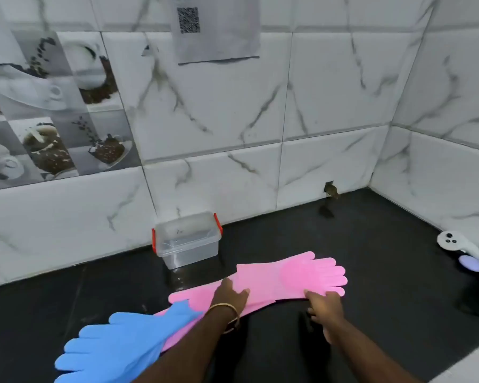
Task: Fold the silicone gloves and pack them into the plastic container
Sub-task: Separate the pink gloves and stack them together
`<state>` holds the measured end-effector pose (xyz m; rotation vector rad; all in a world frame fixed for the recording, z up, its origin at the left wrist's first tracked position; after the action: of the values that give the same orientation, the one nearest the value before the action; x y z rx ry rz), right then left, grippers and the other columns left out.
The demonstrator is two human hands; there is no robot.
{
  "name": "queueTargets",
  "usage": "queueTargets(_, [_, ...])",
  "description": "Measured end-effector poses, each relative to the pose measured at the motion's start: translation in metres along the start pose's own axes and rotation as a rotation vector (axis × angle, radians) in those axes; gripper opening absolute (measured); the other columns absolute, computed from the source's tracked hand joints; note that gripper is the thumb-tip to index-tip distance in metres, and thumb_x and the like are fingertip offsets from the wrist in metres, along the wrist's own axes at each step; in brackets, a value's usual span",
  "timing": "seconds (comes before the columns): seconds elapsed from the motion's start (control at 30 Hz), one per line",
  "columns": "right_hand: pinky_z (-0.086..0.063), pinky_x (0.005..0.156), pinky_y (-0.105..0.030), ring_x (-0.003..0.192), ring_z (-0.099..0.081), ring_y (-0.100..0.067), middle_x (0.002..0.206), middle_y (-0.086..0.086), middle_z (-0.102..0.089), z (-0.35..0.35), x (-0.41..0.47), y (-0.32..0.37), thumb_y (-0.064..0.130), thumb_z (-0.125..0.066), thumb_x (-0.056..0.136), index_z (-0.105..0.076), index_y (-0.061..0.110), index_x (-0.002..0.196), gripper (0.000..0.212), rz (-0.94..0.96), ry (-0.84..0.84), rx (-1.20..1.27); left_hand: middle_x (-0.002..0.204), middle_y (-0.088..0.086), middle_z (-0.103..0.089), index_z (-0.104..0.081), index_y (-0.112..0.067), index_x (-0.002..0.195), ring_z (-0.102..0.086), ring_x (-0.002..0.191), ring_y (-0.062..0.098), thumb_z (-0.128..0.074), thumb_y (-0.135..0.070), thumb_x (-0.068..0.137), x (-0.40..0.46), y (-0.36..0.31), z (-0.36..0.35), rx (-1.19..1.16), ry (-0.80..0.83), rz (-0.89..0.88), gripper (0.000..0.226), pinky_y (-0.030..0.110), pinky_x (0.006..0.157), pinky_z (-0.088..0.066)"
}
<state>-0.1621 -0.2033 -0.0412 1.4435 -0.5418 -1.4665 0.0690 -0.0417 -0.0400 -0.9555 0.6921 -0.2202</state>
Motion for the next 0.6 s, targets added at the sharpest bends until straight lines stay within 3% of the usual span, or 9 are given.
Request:
queueTargets(0.07, [-0.055,0.073,-0.038,0.084,-0.065,-0.027,0.102,-0.013,-0.065,0.006,0.016,-0.008,0.018,-0.065,0.09,-0.057,0.001,0.117,0.033,-0.087,0.053,0.172,0.134,0.026,-0.054,-0.046,0.002,0.13,-0.056,0.119,0.042,-0.07,-0.036,0.083,0.005,0.011,-0.014,-0.125,-0.027,0.151,0.065,0.047,0.099,-0.049])
queueTargets(0.13, [-0.053,0.083,-0.042,0.095,-0.065,-0.029,0.112,-0.016,-0.063,0.008,0.031,-0.012,0.016,-0.065,0.091,-0.056,0.001,0.12,0.034,-0.169,0.104,0.253,0.118,0.033,-0.061,-0.052,0.005,0.121,-0.064,0.104,0.045,-0.076,-0.031,0.078,0.006,0.012,-0.023,-0.224,-0.044,0.23,0.061,0.051,0.083,-0.056])
queueTargets(0.2, [-0.053,0.084,-0.044,0.1,-0.064,-0.031,0.118,-0.018,-0.063,0.005,0.039,-0.012,0.014,-0.066,0.091,-0.054,0.001,0.122,0.036,-0.206,0.12,0.288,0.085,0.024,-0.066,-0.06,0.007,0.106,-0.066,0.067,0.031,-0.081,-0.019,0.074,0.009,0.009,-0.031,-0.322,-0.061,0.262,0.046,0.033,0.053,-0.054])
queueTargets(0.3, [-0.057,0.081,-0.046,0.086,-0.067,-0.03,0.111,-0.017,-0.065,0.004,0.049,-0.006,0.012,-0.069,0.088,-0.043,0.005,0.133,0.053,-0.187,0.055,0.295,0.055,0.012,-0.053,-0.06,0.005,0.073,-0.048,0.04,0.018,-0.079,0.001,0.073,0.016,0.006,-0.04,-0.399,-0.089,0.296,0.02,0.017,0.037,-0.037])
queueTargets(0.4, [-0.057,0.071,-0.042,0.075,-0.065,-0.027,0.094,-0.008,-0.059,0.003,0.057,0.004,0.017,-0.065,0.09,-0.032,0.022,0.141,0.061,-0.115,0.057,0.217,0.059,0.015,-0.05,-0.055,0.004,0.082,-0.045,0.039,0.02,-0.068,0.014,0.074,0.017,-0.001,-0.043,-0.419,-0.126,0.293,0.018,0.015,0.031,-0.035])
queueTargets(0.5, [-0.056,0.06,-0.035,0.071,-0.065,-0.025,0.092,-0.008,-0.061,0.009,0.066,0.014,0.02,-0.065,0.09,-0.045,0.017,0.135,0.049,-0.017,0.053,0.055,0.067,0.016,-0.051,-0.05,-0.008,0.104,-0.046,0.047,0.019,-0.06,0.021,0.075,0.01,-0.004,-0.044,-0.461,-0.098,0.297,0.043,0.017,0.034,-0.04])
queueTargets(0.6, [-0.057,0.084,-0.049,0.093,-0.067,-0.03,0.107,-0.013,-0.066,0.011,0.071,0.021,0.025,-0.071,0.084,-0.058,0.013,0.119,0.039,0.09,0.081,-0.095,0.076,0.015,-0.059,-0.056,-0.016,0.108,-0.053,0.053,0.019,-0.059,0.02,0.078,-0.011,-0.008,-0.036,-0.448,-0.015,0.276,0.047,0.021,0.043,-0.046])
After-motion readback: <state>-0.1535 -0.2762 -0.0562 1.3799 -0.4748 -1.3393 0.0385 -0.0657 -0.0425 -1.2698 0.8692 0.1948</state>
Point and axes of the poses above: each hand's wrist, its own x-axis towards the middle knuckle, its own z-axis out of the back of the hand, y = z × x, the point moved 9 cm from there along x, towards the middle knuckle
